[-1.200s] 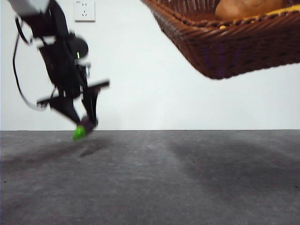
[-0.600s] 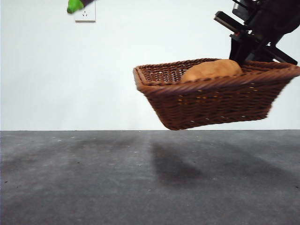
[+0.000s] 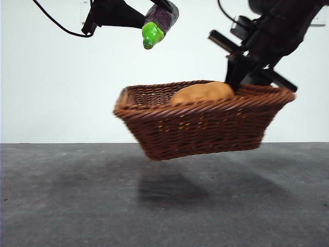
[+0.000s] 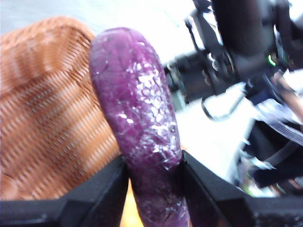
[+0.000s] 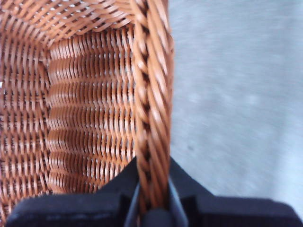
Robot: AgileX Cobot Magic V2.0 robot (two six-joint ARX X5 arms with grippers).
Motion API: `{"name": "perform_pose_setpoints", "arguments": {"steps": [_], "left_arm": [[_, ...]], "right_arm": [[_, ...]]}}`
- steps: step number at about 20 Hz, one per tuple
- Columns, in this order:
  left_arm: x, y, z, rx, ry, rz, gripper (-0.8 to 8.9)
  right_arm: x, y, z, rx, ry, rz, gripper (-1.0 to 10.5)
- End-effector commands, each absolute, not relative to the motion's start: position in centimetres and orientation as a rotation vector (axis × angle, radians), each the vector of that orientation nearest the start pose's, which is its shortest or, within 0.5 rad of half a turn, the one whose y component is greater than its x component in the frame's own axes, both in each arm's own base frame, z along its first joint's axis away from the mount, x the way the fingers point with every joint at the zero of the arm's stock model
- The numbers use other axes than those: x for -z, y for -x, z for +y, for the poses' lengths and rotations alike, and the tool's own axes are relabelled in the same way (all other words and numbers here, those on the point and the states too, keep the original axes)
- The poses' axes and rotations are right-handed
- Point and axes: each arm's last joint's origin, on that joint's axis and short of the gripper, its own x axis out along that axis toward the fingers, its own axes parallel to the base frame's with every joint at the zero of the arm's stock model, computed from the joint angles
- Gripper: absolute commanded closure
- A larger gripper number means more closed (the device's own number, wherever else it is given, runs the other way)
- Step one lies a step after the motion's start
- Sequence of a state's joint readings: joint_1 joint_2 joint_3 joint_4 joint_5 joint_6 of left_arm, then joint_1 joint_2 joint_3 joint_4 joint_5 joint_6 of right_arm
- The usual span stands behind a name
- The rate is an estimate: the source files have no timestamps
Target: Help me put the vegetables on the table into the basket
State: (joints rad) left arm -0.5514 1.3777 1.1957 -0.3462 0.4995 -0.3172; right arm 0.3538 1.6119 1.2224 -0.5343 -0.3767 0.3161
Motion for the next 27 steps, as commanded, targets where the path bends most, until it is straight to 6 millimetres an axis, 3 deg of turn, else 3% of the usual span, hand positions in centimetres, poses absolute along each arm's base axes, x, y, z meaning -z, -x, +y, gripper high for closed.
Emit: {"name": "perform_pose_setpoints", "arguments": {"steps": [1,3,7,11,12,14,15,21,27], "left_arm": [[-32.5,-25.4,-16.7,0.844,0.27,0.721,8.21],[-31.6,-26.7,-15.7,0.774,0.281,0.757,8.21],[-28.5,-28.6,-15.6,0.715,0.284,0.88,8.21],[-27.1,-29.1,-16.3,0.711,0.283,0.938,8.1],[-27.0,-28.9,-16.4,0.724,0.284,0.954,7.44],[-27.0,-28.9,-16.4,0.733,0.285,0.959,4.73],[-27.0,-28.8,-16.4,0.733,0.284,0.96,4.28],[-27.3,-28.5,-16.1,0.745,0.264,0.97,4.29],[-31.3,-25.7,-14.4,0.803,0.229,0.854,4.37]], "right_arm": [[-25.4,-31.3,13.7,-0.546,-0.32,1.03,9.6],[-25.6,-31.3,14.4,-0.568,-0.328,1.003,9.6],[-25.7,-31.2,14.6,-0.573,-0.33,0.998,9.6],[-25.7,-31.3,14.6,-0.572,-0.33,0.995,9.6],[-25.7,-31.3,14.6,-0.572,-0.33,0.994,9.6],[-25.7,-31.3,14.6,-0.571,-0.333,0.993,9.6],[-25.7,-31.3,14.6,-0.571,-0.333,0.995,9.6],[-25.7,-31.2,14.6,-0.568,-0.332,1.003,9.6],[-25.7,-31.2,14.6,-0.568,-0.332,1.003,9.6]]}}
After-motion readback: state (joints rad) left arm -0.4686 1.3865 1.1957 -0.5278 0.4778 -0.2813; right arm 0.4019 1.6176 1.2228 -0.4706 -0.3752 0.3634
